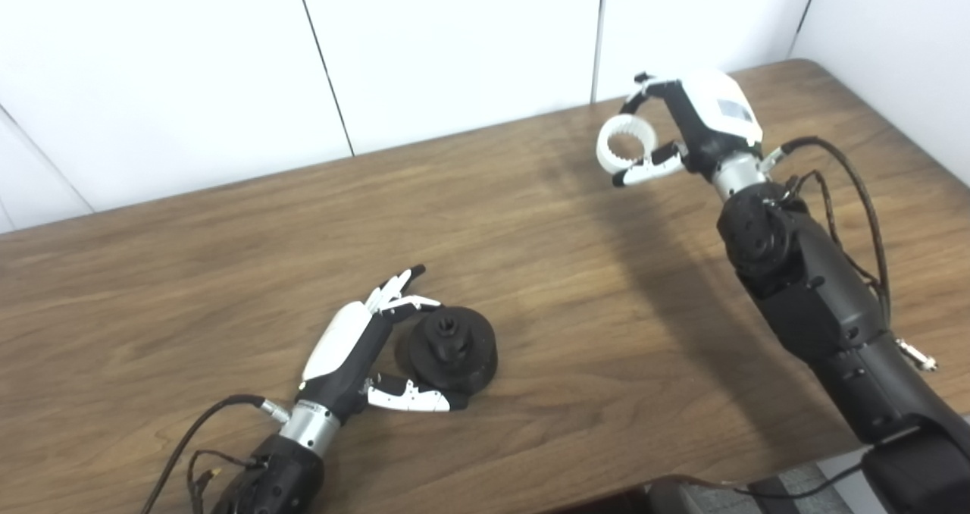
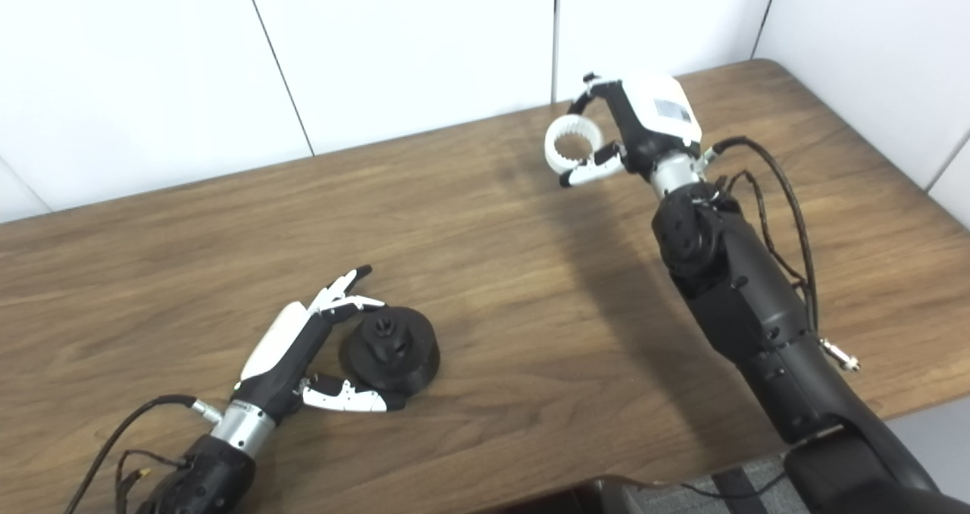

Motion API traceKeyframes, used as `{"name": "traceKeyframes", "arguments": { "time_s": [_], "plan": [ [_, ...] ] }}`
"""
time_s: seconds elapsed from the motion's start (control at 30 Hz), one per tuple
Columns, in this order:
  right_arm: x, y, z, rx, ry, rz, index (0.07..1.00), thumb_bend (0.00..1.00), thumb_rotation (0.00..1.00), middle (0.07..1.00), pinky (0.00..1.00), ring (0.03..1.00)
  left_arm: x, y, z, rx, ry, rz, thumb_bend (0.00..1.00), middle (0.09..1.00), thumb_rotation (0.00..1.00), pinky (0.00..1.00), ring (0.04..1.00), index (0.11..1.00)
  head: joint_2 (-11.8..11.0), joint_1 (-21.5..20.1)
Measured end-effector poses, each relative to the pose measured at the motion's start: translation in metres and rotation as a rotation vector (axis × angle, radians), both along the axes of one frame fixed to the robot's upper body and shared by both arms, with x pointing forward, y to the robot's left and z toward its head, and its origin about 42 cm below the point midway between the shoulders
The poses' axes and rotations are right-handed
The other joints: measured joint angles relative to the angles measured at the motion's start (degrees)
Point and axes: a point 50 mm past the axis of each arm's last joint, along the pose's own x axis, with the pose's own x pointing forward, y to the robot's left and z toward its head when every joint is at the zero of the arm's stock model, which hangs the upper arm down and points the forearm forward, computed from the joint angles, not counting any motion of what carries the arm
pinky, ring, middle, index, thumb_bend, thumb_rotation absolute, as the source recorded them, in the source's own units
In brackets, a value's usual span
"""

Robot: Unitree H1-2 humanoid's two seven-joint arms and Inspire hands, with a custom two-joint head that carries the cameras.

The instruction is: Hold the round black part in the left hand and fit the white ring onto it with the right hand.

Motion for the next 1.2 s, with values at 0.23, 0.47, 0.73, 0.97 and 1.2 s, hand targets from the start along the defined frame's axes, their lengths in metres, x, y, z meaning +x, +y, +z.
{"name": "traceKeyframes", "arguments": {
  "time_s": [0.23, 0.47, 0.73, 0.97, 1.2],
  "plan": [
    [0.0, 0.0, 0.001, -0.01, 0.001, 0.007, 0.492, 0.52, 0.15, 0.827, 0.66, 0.788, 0.0, -0.004, 0.0, 0.006, 0.005, 0.006, 0.97, 1.0, 0.37, 1.0, 1.0, 0.633, 0.97, 5.45],
    [-0.003, 0.0, 0.007, 0.008, -0.023, 0.037, 0.491, 0.52, 0.15, 0.83, 0.67, 0.788, 0.001, -0.016, 0.001, 0.004, 0.015, 0.015, 0.97, 1.0, 0.37, 1.0, 1.0, 0.629, 1.67, 9.06],
    [-0.004, -0.002, 0.009, 0.016, -0.028, 0.052, 0.49, 0.52, 0.15, 0.831, 0.66, 0.787, 0.003, -0.021, 0.002, 0.007, 0.017, 0.022, 0.97, 1.0, 0.38, 1.0, 1.0, 0.628, 1.94, 9.5],
    [-0.017, 0.006, 0.012, 0.014, -0.054, 0.11, 0.49, 0.52, 0.15, 0.82, 0.63, 0.769, 0.003, -0.022, 0.003, 0.01, 0.019, 0.023, 0.98, 1.0, 0.37, 1.0, 1.0, 0.627, 2.11, 9.41],
    [-0.037, 0.023, 0.01, 0.07, -0.049, 0.188, 0.49, 0.52, 0.15, 0.823, 0.62, 0.779, 0.004, -0.022, 0.003, 0.01, 0.019, 0.024, 0.98, 1.0, 0.37, 1.0, 1.0, 0.626, 2.02, 9.24]
  ]
}}
